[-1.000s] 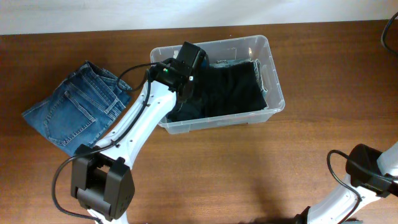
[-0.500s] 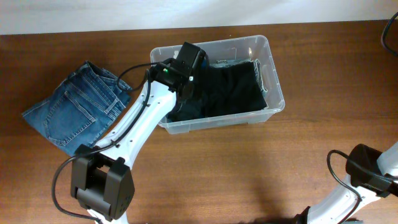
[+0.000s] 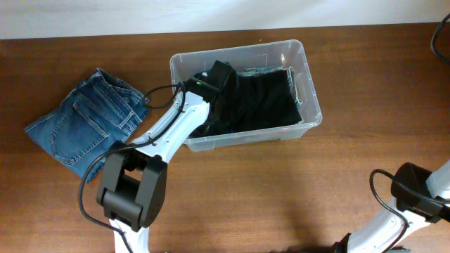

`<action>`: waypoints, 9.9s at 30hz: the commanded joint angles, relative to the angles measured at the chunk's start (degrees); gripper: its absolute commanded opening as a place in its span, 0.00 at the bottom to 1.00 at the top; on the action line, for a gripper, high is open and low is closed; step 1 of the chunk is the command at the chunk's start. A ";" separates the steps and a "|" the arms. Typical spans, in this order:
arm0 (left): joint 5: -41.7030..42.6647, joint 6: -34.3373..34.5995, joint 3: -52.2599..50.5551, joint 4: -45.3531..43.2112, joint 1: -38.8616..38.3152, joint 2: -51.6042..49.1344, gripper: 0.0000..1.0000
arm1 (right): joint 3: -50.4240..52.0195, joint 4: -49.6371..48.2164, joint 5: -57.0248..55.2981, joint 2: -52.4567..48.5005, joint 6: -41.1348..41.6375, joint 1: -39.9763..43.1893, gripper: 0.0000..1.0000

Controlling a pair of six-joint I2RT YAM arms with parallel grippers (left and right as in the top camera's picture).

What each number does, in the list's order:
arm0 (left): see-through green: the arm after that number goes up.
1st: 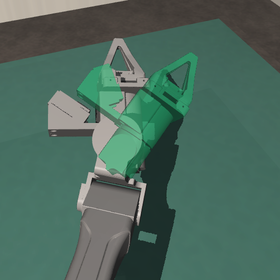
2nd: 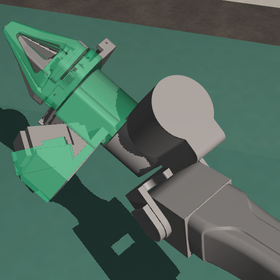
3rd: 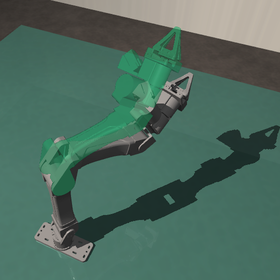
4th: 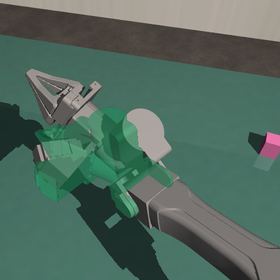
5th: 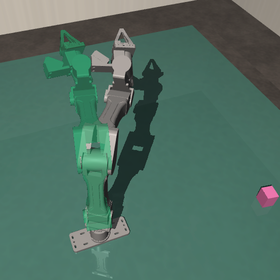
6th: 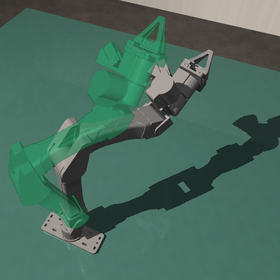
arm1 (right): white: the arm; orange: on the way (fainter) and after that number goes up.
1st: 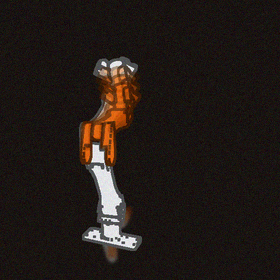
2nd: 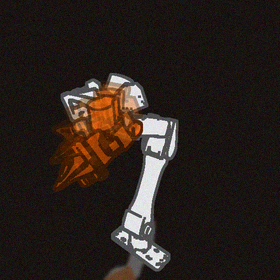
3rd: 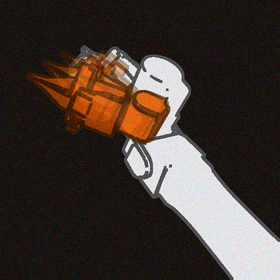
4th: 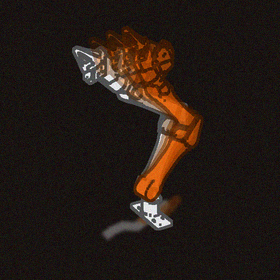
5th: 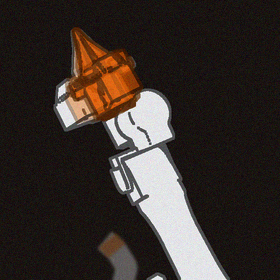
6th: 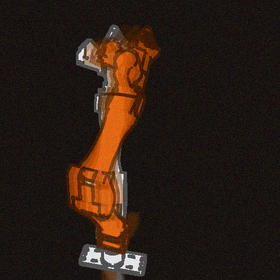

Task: Pack container
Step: 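Lower the black Nike item into the bin's left side with the left gripper, then press the Nike item down into the bin with the left gripper, then release the Nike item and move the left gripper to the jeans, then lower the left gripper onto the folded blue jeans' lower edge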

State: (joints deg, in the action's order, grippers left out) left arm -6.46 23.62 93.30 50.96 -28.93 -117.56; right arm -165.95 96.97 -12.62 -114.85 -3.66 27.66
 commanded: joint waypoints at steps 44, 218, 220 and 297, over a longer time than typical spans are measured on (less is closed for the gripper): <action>1.14 0.13 1.92 9.46 0.09 3.98 0.15 | 0.09 0.33 -0.48 -0.04 0.11 0.11 0.98; 36.92 -13.09 -41.92 -23.96 72.24 16.28 0.99 | 0.09 0.33 -0.48 -0.04 0.11 0.11 0.98; 36.94 -13.07 -43.12 -25.53 72.24 16.28 0.99 | 0.09 0.33 -0.48 -0.04 0.09 0.11 0.98; 50.77 -1.44 -47.63 -27.63 80.02 22.75 0.35 | 0.09 0.33 -0.48 -0.04 0.11 0.11 0.98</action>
State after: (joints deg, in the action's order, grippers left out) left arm 55.24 24.67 45.56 19.81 50.81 -95.98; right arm -165.95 96.97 -12.62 -114.85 -3.62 27.66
